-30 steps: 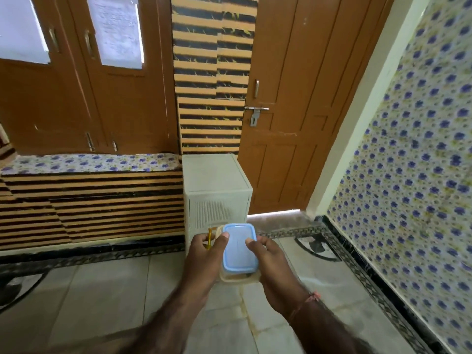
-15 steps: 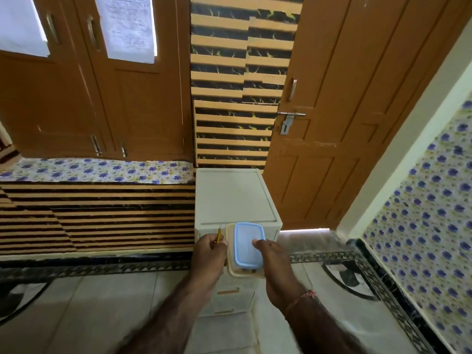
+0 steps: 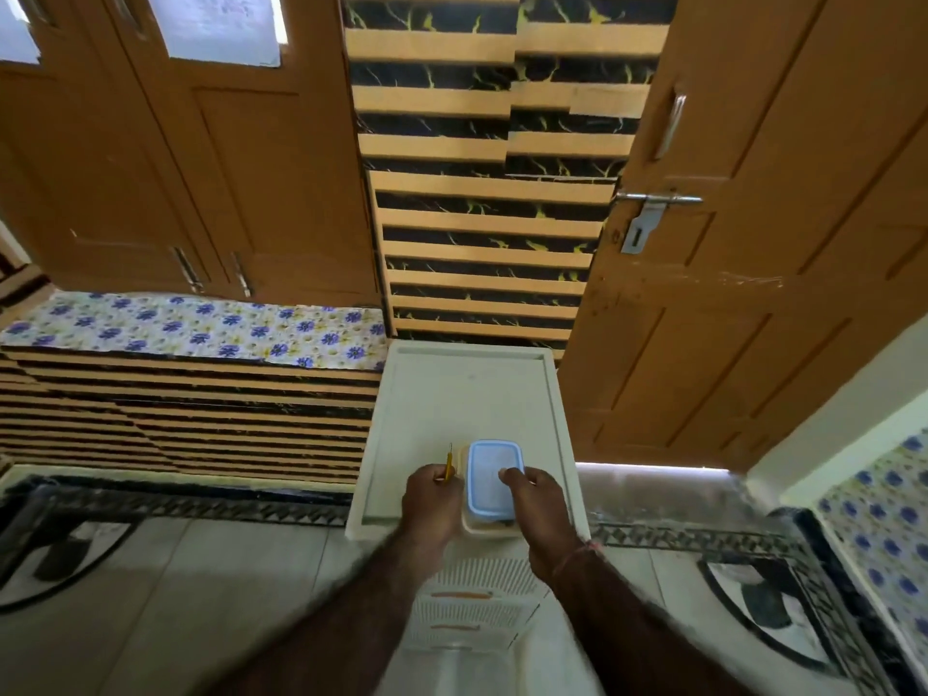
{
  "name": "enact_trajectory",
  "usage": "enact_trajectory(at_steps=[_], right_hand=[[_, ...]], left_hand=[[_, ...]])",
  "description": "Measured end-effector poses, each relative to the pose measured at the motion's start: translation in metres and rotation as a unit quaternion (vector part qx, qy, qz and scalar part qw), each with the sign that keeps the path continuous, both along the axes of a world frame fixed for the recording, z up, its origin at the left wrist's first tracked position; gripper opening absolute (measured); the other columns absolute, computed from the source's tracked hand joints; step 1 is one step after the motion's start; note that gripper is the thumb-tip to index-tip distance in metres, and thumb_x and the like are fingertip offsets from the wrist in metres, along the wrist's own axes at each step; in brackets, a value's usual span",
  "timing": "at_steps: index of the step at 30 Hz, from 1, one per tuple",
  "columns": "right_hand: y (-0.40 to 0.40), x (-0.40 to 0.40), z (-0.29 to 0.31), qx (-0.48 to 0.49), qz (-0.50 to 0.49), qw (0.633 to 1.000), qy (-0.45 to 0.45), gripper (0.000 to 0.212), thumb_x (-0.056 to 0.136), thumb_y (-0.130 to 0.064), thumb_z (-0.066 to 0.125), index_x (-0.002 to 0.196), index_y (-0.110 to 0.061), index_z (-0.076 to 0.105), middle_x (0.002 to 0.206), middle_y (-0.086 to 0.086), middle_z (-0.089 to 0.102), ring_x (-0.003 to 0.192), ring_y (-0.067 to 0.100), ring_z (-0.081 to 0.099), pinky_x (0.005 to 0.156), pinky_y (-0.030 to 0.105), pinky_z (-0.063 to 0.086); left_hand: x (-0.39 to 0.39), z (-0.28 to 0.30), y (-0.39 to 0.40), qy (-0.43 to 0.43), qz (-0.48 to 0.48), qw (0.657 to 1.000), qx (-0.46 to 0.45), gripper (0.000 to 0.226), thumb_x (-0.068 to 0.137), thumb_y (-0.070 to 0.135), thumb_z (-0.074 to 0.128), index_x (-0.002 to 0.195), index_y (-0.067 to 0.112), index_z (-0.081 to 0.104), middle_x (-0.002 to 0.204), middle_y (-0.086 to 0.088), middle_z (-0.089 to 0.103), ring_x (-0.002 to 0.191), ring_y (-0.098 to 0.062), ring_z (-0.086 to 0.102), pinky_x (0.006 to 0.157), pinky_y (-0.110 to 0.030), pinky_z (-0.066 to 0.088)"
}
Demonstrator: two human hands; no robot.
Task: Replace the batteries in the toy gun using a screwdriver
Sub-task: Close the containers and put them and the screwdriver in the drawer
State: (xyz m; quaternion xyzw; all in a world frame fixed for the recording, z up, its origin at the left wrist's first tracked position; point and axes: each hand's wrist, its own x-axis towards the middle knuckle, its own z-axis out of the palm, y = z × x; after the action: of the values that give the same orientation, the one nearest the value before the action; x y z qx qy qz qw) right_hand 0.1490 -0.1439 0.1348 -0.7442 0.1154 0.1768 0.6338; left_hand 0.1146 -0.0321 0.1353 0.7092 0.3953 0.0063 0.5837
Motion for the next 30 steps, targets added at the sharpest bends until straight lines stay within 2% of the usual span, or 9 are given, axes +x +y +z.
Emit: enact_trajectory(at_steps=[8,12,14,16,19,21,25,28,30], right_hand=[[0.004,0.034,-0.026,-0.048,-0.005,0.999,0.01,0.023,0.091,-0.029,0.061,0.105,-0.012,0.059,0.096,0.004,0.059,0.085,0.012,0.056,0.061,0.024,0.042],[0.007,0.039,-0.031,-0.078,-0.007,0.997,-0.009,0.021,0.09,-0.03,0.061,0.104,-0.013,0.06,0.094,0.001,0.059,0.082,0.008,0.055,0.059,0.024,0.042],[0.007,0.039,-0.031,-0.081,-0.008,0.997,-0.005,0.024,0.091,-0.031,0.061,0.108,-0.014,0.058,0.094,-0.003,0.058,0.083,0.006,0.054,0.059,0.023,0.042],[0.009,0.039,-0.031,-0.084,-0.01,0.996,0.004,0.034,0.089,-0.036,0.062,0.113,-0.012,0.059,0.098,0.0,0.058,0.086,0.01,0.056,0.064,0.026,0.048],[0.008,0.036,-0.031,-0.087,-0.009,0.996,0.01,0.073,0.071,-0.059,0.061,0.123,-0.008,0.057,0.114,0.009,0.059,0.101,0.024,0.059,0.078,0.038,0.052],[0.008,0.034,-0.035,-0.079,-0.019,0.997,0.021,0.084,0.063,-0.064,0.059,0.121,-0.004,0.056,0.118,0.011,0.058,0.107,0.027,0.058,0.077,0.034,0.048],[0.001,0.016,-0.024,-0.083,-0.046,0.995,0.012,0.045,0.084,-0.042,0.065,0.111,-0.006,0.056,0.114,0.009,0.057,0.103,0.022,0.054,0.074,0.027,0.039],[-0.006,-0.003,-0.021,-0.114,-0.077,0.99,0.0,0.055,0.089,-0.034,0.065,0.136,-0.009,0.05,0.126,0.003,0.054,0.115,0.021,0.051,0.091,0.027,0.037],[-0.008,-0.019,-0.019,-0.131,-0.1,0.986,-0.023,0.052,0.087,-0.034,0.067,0.132,-0.01,0.053,0.125,0.003,0.057,0.115,0.02,0.054,0.096,0.029,0.041]], left_hand=[[0.041,-0.023,0.01,0.051,-0.048,0.99,0.123,0.023,0.093,0.011,0.048,0.088,0.011,0.071,0.086,-0.006,0.068,0.074,-0.018,0.06,0.064,-0.027,0.047],[0.046,-0.024,0.023,0.057,-0.064,0.965,0.246,0.027,0.093,0.007,0.051,0.115,0.004,0.068,0.113,-0.015,0.064,0.099,-0.029,0.063,0.08,-0.028,0.045],[0.047,-0.027,0.027,0.067,-0.107,0.947,0.294,0.025,0.094,0.01,0.053,0.115,0.007,0.067,0.115,-0.013,0.062,0.103,-0.028,0.062,0.082,-0.028,0.046],[0.048,-0.03,0.029,0.069,-0.133,0.934,0.324,0.02,0.094,0.015,0.055,0.11,0.01,0.067,0.11,-0.008,0.065,0.101,-0.024,0.063,0.082,-0.03,0.049],[0.047,-0.034,0.031,0.081,-0.151,0.932,0.32,0.014,0.092,0.019,0.059,0.101,0.012,0.069,0.103,-0.006,0.068,0.095,-0.022,0.065,0.079,-0.031,0.054],[0.046,-0.037,0.034,0.086,-0.171,0.93,0.313,0.014,0.09,0.019,0.062,0.1,0.011,0.068,0.103,-0.007,0.068,0.097,-0.024,0.064,0.077,-0.029,0.05],[0.041,-0.043,0.038,0.064,-0.204,0.927,0.308,0.015,0.087,0.017,0.06,0.095,0.006,0.066,0.104,-0.013,0.066,0.101,-0.032,0.062,0.078,-0.035,0.047],[0.036,-0.043,0.041,0.05,-0.215,0.927,0.304,0.022,0.089,0.018,0.061,0.107,0.005,0.064,0.115,-0.015,0.063,0.11,-0.033,0.059,0.087,-0.037,0.048],[0.031,-0.038,0.043,0.046,-0.208,0.933,0.29,0.028,0.091,0.022,0.061,0.114,0.005,0.062,0.121,-0.015,0.062,0.113,-0.033,0.058,0.089,-0.036,0.048]])
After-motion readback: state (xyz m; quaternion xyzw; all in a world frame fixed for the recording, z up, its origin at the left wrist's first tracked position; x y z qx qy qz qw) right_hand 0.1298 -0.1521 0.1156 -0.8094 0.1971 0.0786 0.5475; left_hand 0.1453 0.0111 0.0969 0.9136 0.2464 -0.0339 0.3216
